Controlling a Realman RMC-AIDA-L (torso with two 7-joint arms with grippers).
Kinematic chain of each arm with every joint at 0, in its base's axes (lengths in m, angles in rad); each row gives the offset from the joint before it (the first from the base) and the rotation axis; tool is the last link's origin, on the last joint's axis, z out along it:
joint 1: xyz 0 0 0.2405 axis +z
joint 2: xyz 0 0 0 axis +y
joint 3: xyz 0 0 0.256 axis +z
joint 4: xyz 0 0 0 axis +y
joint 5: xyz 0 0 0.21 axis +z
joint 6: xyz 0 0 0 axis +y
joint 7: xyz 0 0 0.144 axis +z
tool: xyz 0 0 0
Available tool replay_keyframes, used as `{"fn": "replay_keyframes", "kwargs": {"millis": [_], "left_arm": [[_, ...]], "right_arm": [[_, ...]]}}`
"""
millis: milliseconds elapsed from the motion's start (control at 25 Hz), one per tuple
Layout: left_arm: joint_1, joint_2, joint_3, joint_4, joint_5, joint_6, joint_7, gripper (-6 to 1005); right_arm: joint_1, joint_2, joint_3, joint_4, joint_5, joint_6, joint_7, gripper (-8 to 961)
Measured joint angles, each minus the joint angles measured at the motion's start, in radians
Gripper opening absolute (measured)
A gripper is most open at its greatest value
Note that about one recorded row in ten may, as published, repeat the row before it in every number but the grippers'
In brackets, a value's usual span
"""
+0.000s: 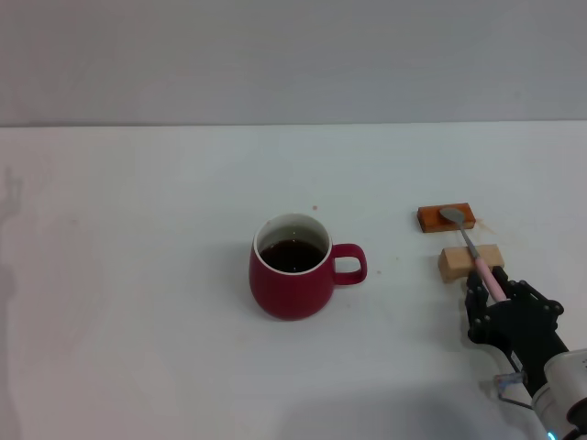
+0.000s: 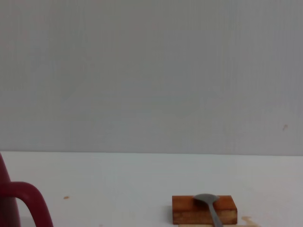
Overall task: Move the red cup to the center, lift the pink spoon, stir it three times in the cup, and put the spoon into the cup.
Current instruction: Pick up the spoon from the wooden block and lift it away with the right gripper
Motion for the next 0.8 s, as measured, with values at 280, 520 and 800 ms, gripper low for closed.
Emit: {"fn": "replay_keyframes", "kwargs": {"millis": [280, 520, 800], "left_arm": [[0.0, 0.0, 0.0, 0.0, 0.0, 0.0, 0.0, 742], [0.0, -0.002, -0.001, 0.0, 0.0, 0.0, 0.0, 742], [0.0, -0.002, -0.002, -0.002, 0.0, 0.001, 0.0, 742]], "right_arm": [[0.001, 0.0, 0.007, -0.004, 0.0, 0.0, 0.0, 245], [0.009, 0.0, 0.012, -0.015, 0.0, 0.0, 0.0, 220], [0.018, 0.0, 0.012, -0.018, 0.0, 0.001, 0.0, 195]]}}
